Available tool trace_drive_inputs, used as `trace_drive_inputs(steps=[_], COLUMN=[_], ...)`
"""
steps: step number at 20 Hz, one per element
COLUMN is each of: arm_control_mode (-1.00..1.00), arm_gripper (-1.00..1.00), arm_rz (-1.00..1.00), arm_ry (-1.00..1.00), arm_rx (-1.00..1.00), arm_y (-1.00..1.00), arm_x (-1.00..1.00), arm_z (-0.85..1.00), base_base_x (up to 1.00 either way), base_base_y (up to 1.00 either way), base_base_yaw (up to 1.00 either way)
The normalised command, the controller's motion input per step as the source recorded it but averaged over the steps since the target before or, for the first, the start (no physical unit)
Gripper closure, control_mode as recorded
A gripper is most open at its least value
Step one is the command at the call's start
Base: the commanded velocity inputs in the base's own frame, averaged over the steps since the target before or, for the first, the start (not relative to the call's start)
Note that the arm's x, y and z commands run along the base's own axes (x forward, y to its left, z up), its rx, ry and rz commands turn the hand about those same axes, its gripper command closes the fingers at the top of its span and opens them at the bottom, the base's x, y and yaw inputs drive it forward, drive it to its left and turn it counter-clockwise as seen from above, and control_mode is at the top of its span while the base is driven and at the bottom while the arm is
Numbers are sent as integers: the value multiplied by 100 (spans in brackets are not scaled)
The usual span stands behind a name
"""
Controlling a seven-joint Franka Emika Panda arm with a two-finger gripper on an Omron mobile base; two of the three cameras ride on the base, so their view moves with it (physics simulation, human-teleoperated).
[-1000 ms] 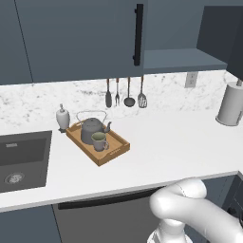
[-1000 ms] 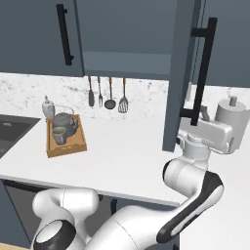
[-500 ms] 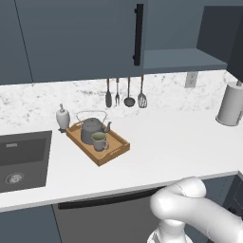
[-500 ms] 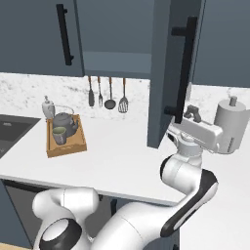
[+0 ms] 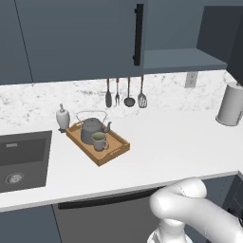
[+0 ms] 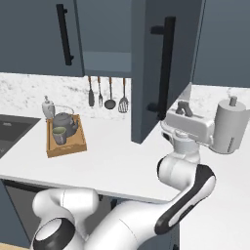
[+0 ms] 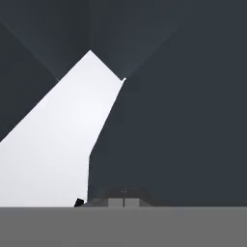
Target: Pick the kettle from the counter and place it on the tray. Then pick the mug from the cabinet and place it on the tray. Then close the cabinet doors.
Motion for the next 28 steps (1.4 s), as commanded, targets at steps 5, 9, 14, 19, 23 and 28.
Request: trace_drive_inputs(steps=[5, 9, 14, 19, 23, 28], arm_control_mode=[-100, -100, -100, -100, -100, -100], arm_gripper=[100, 100, 100, 100, 100, 100], arm_rz=[0, 0, 0, 0, 0, -3], arm_ry=[17, 24, 23, 35, 37, 32], arm_rx=[-7, -5, -6, -10, -10, -9], arm_y=[48, 43, 50, 55, 57, 57], arm_x=[0, 1, 16, 27, 32, 26], arm_z=[36, 39, 25, 19, 13, 9], base_base_x=[0, 0, 0, 0, 0, 0], base_base_y=[0, 0, 0, 0, 0, 0], base_base_yaw=[0, 0, 0, 0, 0, 0])
